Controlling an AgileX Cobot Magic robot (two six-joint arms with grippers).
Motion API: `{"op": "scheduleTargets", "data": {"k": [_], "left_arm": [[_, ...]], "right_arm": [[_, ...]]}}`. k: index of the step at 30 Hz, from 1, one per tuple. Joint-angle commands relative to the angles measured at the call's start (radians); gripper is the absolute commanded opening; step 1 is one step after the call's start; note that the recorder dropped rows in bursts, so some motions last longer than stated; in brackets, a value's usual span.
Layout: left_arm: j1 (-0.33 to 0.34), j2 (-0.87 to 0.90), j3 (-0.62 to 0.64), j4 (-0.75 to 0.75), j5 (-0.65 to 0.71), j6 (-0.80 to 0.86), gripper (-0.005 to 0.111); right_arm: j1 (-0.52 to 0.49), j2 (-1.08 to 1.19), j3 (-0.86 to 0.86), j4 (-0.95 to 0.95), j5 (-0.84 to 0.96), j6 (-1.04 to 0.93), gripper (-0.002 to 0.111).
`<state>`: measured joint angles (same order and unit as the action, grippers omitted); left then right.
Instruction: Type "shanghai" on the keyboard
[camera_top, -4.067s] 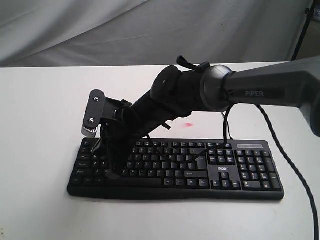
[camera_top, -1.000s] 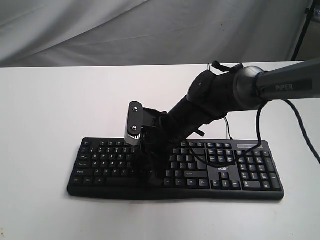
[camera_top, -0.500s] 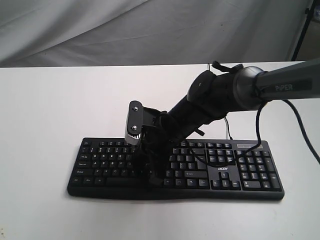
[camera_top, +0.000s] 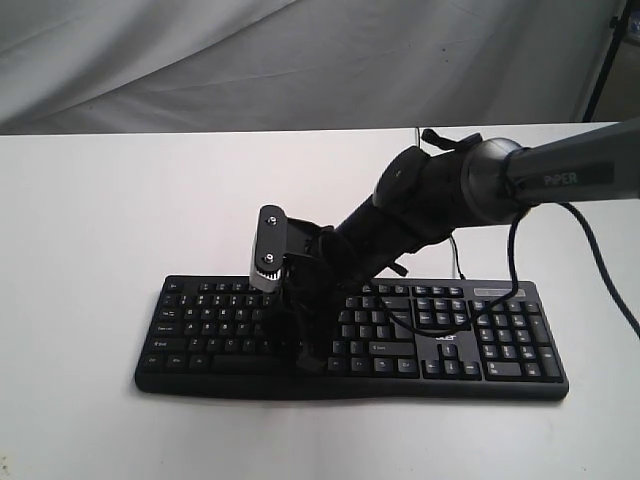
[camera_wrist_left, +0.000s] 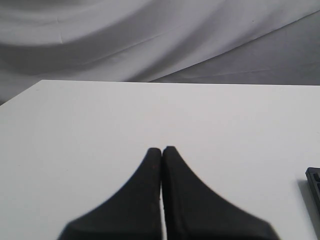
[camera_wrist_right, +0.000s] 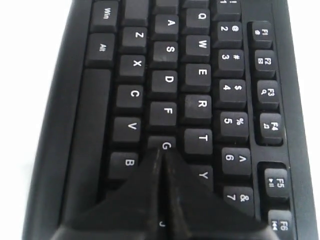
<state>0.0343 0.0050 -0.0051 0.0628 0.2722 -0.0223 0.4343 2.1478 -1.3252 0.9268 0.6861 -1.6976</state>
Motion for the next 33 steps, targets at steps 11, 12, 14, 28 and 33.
{"op": "scheduleTargets", "data": {"k": [11,12,14,28,33], "left_arm": [[-0.004,-0.005,0.005,-0.001,-0.006,-0.002,0.001],[-0.004,-0.005,0.005,-0.001,-0.006,-0.002,0.001],[-0.004,-0.005,0.005,-0.001,-0.006,-0.002,0.001],[-0.004,-0.005,0.005,-0.001,-0.006,-0.002,0.001],[-0.004,-0.005,0.005,-0.001,-0.006,-0.002,0.001]], "right_arm": [[-0.005,-0.049,0.002,0.008,0.009,-0.006,0.000],[-0.005,-0.049,0.002,0.012,0.009,-0.006,0.000],[-0.005,-0.049,0.002,0.023,0.009,-0.006,0.000],[0.068,-0.049,0.002,0.078,-0.100,0.004,0.000],[0.105,-0.049,0.002,0.086,-0.146,0.008,0.000]]}}
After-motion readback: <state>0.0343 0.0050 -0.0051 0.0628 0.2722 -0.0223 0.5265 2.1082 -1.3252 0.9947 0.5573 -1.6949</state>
